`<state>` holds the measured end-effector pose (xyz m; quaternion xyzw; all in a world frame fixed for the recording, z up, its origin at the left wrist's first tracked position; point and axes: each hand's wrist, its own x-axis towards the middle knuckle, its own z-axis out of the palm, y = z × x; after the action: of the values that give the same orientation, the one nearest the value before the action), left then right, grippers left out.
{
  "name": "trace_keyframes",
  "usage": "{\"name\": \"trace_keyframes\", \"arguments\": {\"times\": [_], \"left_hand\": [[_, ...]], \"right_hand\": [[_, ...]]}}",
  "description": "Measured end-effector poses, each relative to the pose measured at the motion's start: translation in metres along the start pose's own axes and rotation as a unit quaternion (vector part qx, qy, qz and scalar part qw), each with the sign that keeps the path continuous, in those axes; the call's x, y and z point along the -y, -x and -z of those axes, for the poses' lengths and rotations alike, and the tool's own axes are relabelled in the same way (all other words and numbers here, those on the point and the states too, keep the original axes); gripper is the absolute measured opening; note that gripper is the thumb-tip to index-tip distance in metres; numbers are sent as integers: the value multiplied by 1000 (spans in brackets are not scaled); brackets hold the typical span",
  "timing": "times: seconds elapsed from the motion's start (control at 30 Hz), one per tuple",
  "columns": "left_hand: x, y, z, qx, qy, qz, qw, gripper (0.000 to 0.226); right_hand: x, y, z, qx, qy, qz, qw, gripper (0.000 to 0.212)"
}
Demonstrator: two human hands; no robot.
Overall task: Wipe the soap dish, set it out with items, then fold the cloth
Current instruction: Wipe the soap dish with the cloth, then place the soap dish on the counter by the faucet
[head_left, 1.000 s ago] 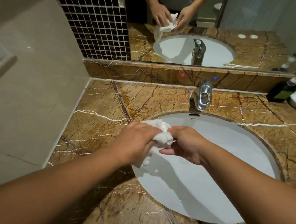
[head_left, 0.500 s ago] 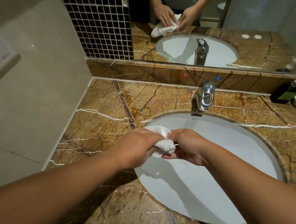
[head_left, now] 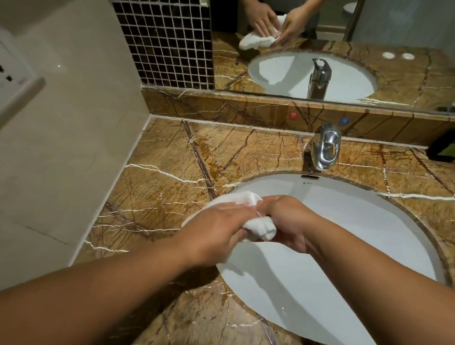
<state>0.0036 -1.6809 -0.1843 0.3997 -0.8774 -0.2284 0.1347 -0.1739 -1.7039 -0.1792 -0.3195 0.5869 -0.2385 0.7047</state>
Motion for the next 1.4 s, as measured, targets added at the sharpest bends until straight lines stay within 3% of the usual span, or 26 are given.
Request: {"name": "trace_keyframes", "arguments": {"times": [0.2, 0.5, 0.63, 0.73, 0.8, 0.9, 0.97, 1.4], "left_hand": [[20, 14, 14, 105, -87, -6, 991, 23], [85, 48, 35, 34, -181, 210, 960, 40], [89, 46, 31, 95, -216, 256, 937, 45], [74, 32, 27, 40, -147, 263, 953, 45], [61, 20, 27, -7, -34, 286, 958, 33], [43, 7, 26, -54, 203, 329, 921, 16], [34, 1, 25, -60, 292, 336, 893, 16], [-20, -49, 5, -15, 416, 329, 848, 6]], "right_hand": [[-1, -5, 3, -38, 52, 1, 998, 26], [-7, -9, 10, -37, 1, -26, 999, 33], [-7, -12, 3, -25, -17, -28, 999, 34], [-6, -12, -3, -17, -22, -25, 999, 35], [-5, -10, -5, -7, -23, -24, 999, 35], [-3, -3, -6, 4, -29, -19, 999, 35], [-2, 3, -4, 7, -42, -10, 999, 33], [-11, 57, 53, -82, -104, 20, 991, 18]]}}
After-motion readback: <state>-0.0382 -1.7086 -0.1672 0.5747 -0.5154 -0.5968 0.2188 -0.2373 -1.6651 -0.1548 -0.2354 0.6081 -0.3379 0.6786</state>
